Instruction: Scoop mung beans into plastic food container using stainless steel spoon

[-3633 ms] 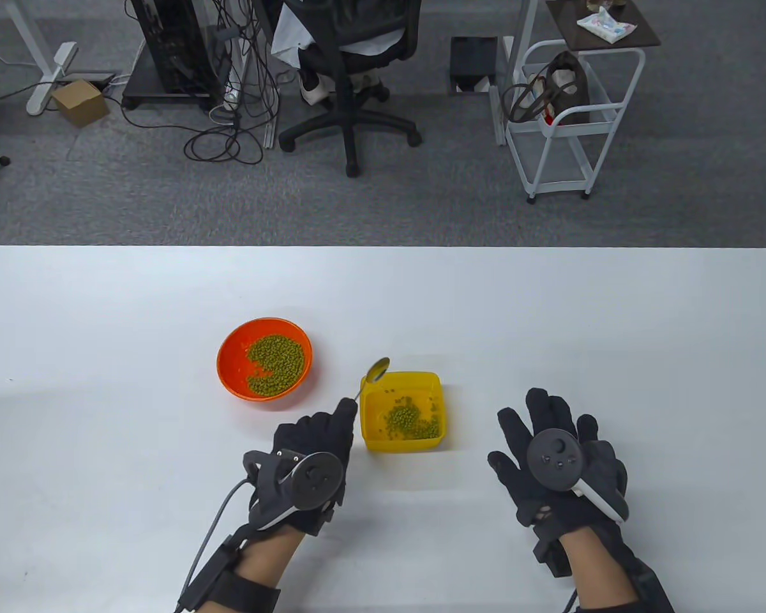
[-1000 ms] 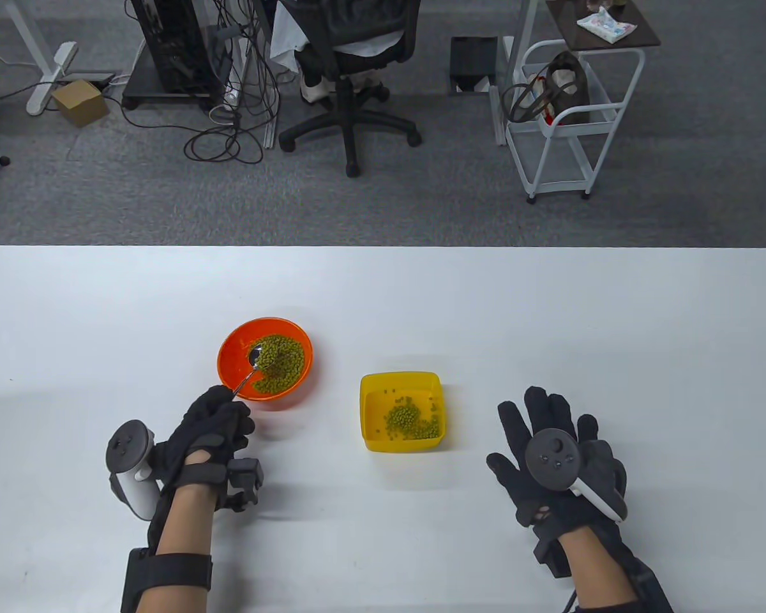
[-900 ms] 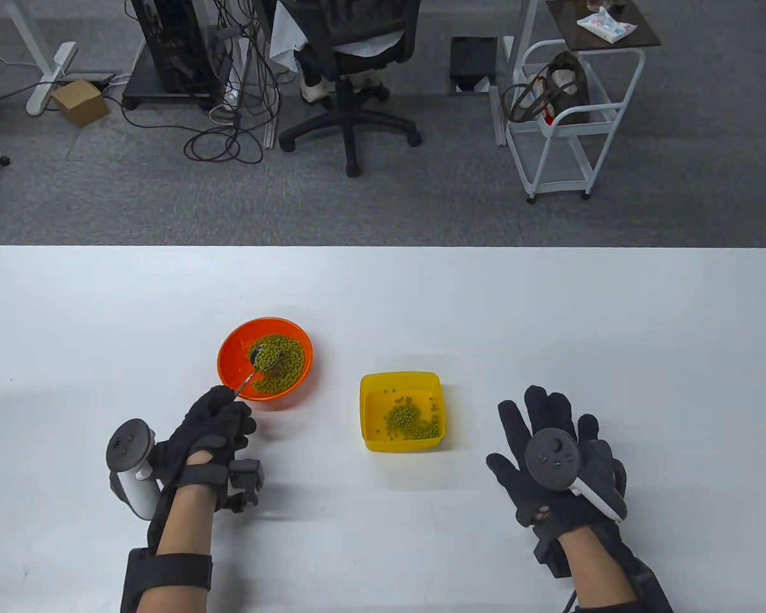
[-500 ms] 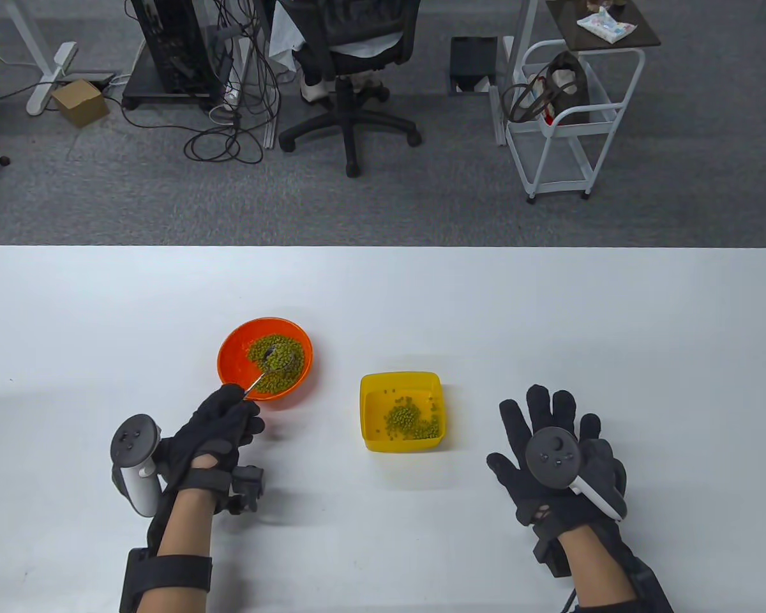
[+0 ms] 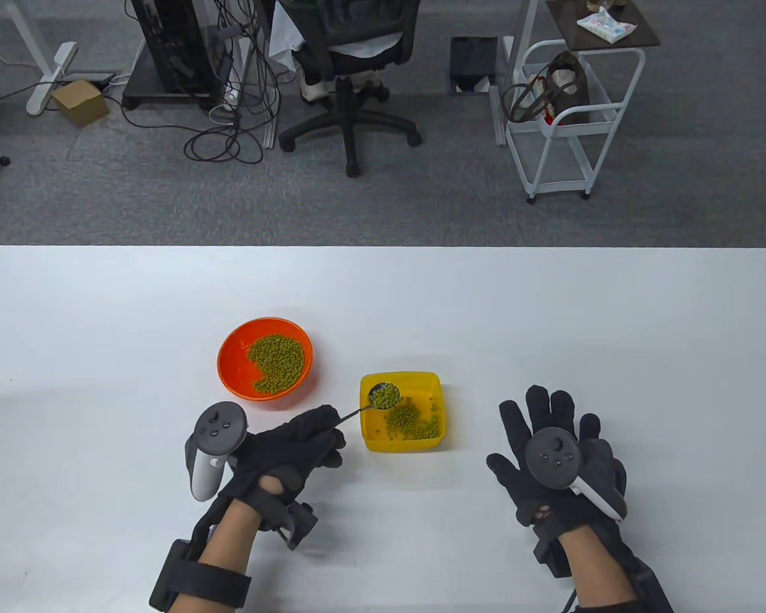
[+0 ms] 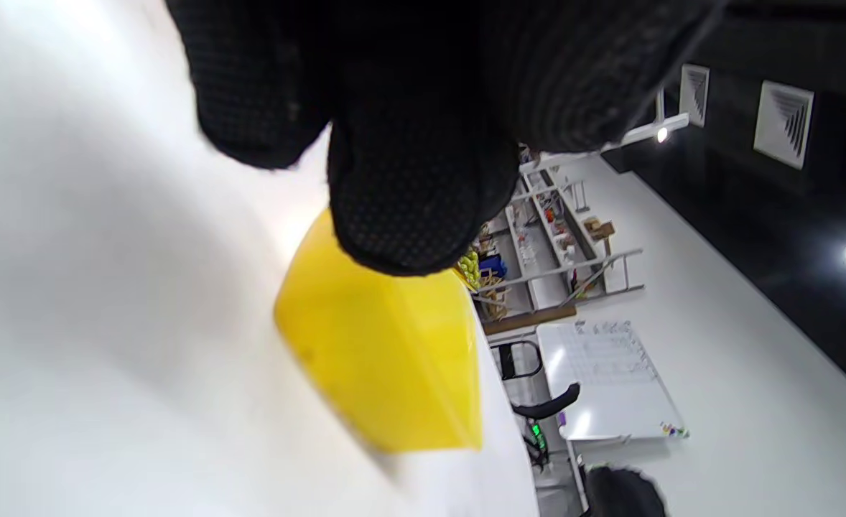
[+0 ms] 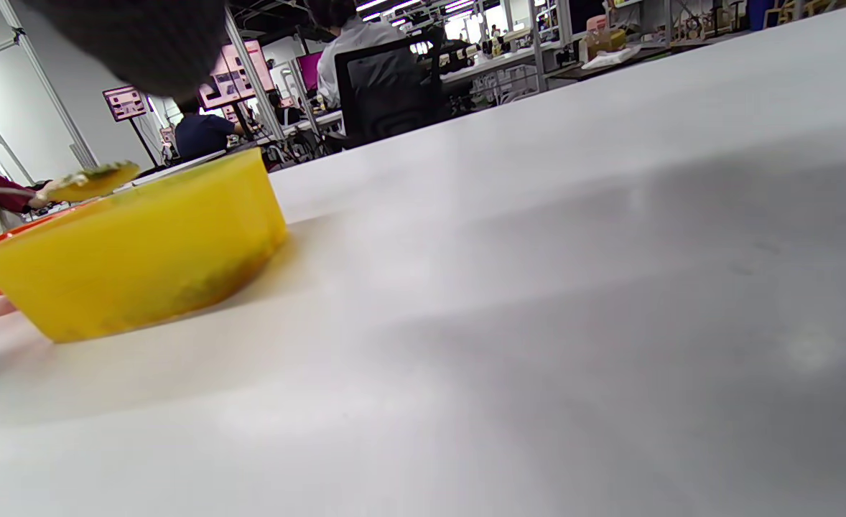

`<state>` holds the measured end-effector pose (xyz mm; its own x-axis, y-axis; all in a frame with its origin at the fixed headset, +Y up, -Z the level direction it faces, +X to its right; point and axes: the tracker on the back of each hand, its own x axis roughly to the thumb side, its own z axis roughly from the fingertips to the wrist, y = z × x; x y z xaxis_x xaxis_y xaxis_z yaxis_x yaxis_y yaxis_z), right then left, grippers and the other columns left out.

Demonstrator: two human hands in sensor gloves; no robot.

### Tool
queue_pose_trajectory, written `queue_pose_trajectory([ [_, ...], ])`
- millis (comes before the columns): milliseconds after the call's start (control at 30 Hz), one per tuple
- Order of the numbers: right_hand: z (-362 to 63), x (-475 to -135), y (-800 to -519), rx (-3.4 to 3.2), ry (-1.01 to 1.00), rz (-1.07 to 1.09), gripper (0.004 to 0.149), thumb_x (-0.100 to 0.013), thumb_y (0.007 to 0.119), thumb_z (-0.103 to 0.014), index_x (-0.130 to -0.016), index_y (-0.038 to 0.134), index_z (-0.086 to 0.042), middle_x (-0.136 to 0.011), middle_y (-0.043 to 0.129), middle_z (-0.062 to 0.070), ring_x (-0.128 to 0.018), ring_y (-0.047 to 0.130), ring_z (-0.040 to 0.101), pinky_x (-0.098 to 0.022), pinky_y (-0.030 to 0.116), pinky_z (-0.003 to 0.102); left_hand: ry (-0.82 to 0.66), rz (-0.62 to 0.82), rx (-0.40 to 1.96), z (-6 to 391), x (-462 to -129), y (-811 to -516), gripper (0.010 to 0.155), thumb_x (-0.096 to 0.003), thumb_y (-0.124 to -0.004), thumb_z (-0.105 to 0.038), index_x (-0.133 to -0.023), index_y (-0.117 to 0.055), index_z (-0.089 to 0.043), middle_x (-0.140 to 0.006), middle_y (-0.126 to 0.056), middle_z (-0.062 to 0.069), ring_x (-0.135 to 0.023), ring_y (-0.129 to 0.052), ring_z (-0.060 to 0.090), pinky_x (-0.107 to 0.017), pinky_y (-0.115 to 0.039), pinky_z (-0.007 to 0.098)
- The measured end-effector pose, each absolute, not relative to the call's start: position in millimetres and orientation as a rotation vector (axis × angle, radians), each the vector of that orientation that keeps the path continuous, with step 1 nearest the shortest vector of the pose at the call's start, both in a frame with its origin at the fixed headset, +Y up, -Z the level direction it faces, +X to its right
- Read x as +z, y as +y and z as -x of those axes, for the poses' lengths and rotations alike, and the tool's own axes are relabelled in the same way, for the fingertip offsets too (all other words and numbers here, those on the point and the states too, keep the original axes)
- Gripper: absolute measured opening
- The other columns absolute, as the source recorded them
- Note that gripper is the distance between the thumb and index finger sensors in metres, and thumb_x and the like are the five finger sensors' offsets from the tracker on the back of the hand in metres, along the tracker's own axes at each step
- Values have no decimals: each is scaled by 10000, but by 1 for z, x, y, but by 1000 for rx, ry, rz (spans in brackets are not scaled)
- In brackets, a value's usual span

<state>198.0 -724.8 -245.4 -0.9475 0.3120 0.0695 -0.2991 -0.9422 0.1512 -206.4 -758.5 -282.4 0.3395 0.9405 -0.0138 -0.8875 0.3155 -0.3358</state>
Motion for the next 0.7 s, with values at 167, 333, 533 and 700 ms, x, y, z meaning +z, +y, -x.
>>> queue_pose_trajectory([
  [167,-198,-245,-725,2817,202,-130,784,-507,691,-586,-1090,220,-357,-1106,-88,-18,-1016,-120,361,-631,-92,637,-178,301,1166,198,-282,-765,449,-488,-842,-308,-923,-753,-244,-764,-1012,-21,-571,-1114,139,-541,-887,395],
  [333,-198,-246,-726,2815,206,-127,784,-508,691,-585,-1090,221,-353,-1106,-88,-19,-1016,-122,359,-632,-93,637,-147,266,1170,199,-281,-765,448,-486,-836,-323,-920,-757,-243,-762,-1019,-18,-558,-1122,141,-532,-893,396],
  [533,-198,-246,-726,2813,207,-127,782,-509,689,-586,-1090,222,-352,-1106,-87,-19,-1016,-120,360,-632,-92,637,-114,259,1268,202,-281,-766,449,-479,-817,-344,-912,-766,-236,-743,-1029,-11,-519,-1136,141,-513,-903,396],
  [700,-198,-246,-726,2810,209,-125,779,-508,690,-585,-1090,227,-355,-1106,-87,-18,-1016,-121,361,-632,-93,637,-82,262,1366,209,-282,-768,449,-480,-809,-341,-912,-765,-230,-738,-1028,-8,-508,-1135,139,-510,-903,396],
])
